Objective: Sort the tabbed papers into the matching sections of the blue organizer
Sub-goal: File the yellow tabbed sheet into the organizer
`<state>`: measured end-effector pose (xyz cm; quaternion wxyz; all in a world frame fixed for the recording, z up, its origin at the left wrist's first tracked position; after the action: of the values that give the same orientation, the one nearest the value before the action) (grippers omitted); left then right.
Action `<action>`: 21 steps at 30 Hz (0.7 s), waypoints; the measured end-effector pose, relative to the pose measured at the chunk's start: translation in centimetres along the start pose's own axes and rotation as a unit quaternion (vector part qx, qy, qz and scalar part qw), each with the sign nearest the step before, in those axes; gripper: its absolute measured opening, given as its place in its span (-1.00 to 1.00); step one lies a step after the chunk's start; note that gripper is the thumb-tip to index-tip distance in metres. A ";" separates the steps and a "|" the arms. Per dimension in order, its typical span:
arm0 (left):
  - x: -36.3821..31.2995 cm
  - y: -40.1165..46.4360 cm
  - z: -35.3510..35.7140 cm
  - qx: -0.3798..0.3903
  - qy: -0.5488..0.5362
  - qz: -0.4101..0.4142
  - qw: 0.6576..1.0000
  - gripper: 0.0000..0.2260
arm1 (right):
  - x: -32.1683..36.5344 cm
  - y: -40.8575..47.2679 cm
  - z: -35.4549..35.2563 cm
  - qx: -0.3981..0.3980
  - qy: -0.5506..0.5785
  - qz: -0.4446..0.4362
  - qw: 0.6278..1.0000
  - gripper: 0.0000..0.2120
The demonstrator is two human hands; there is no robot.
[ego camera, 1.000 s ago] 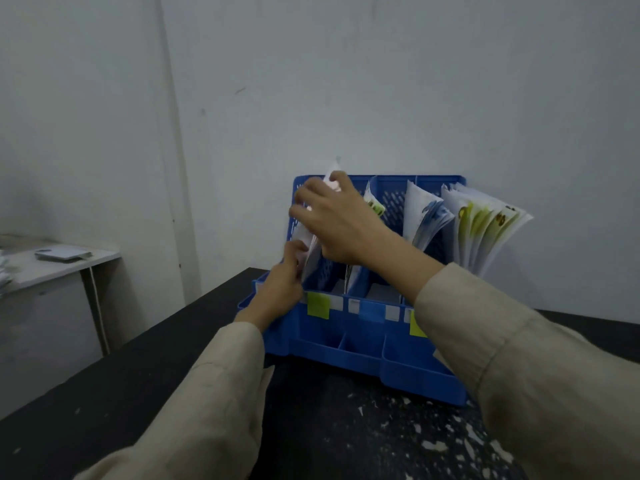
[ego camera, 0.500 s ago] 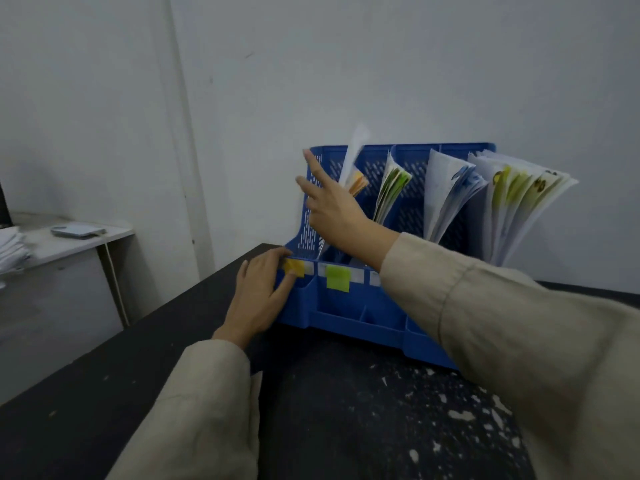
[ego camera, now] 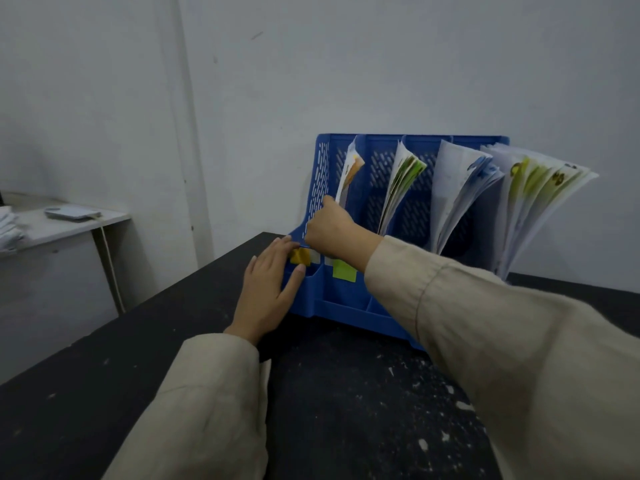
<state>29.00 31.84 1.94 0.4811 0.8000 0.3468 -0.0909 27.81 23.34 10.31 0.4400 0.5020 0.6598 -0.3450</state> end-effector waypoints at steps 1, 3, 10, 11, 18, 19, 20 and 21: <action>0.1 0.0 0.0 -0.001 -0.001 0.000 1.000 -0.57 | 0.0 0.1 -0.1 0.000 0.001 -0.002 1.000 -0.75; 0.1 0.0 0.0 -0.002 0.001 0.001 1.000 -0.56 | -0.6 -0.1 -0.5 -0.016 -0.008 0.010 1.000 -0.74; 0.3 0.1 0.1 -0.006 0.009 0.003 1.000 -0.58 | -1.5 -0.5 -1.0 -0.078 -0.079 0.066 0.992 -0.82; 0.2 0.1 0.1 -0.007 0.008 0.003 1.000 -0.58 | -1.4 -0.6 -0.7 -0.075 -0.073 0.066 0.992 -0.83; 0.0 0.1 0.0 -0.002 0.007 0.003 1.000 -0.58 | -1.0 0.1 0.9 -0.059 -0.066 0.063 0.994 -0.81; 0.0 0.1 0.0 -0.002 0.008 0.005 1.000 -0.59 | -0.9 0.1 1.1 -0.057 -0.073 0.062 0.994 -0.80; 0.1 0.1 0.0 -0.002 0.010 0.007 1.000 -0.59 | -0.8 0.0 1.3 -0.059 -0.079 0.062 0.993 -0.78; 0.2 0.2 0.0 -0.001 0.011 0.007 1.000 -0.59 | -0.8 -0.1 1.5 -0.065 -0.090 0.065 0.992 -0.76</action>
<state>29.28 31.89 1.93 0.4784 0.8029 0.3467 -0.0790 28.18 21.67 10.52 0.5508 0.4810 0.6044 -0.3161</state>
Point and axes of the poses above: each hand's wrist, its own y-axis towards the middle knuckle, its own z-axis out of the palm, x = y × z, the point moved 6 cm from there along y, towards the middle knuckle, and after that the axes turned 5 degrees about -y, right-handed, at the moved point
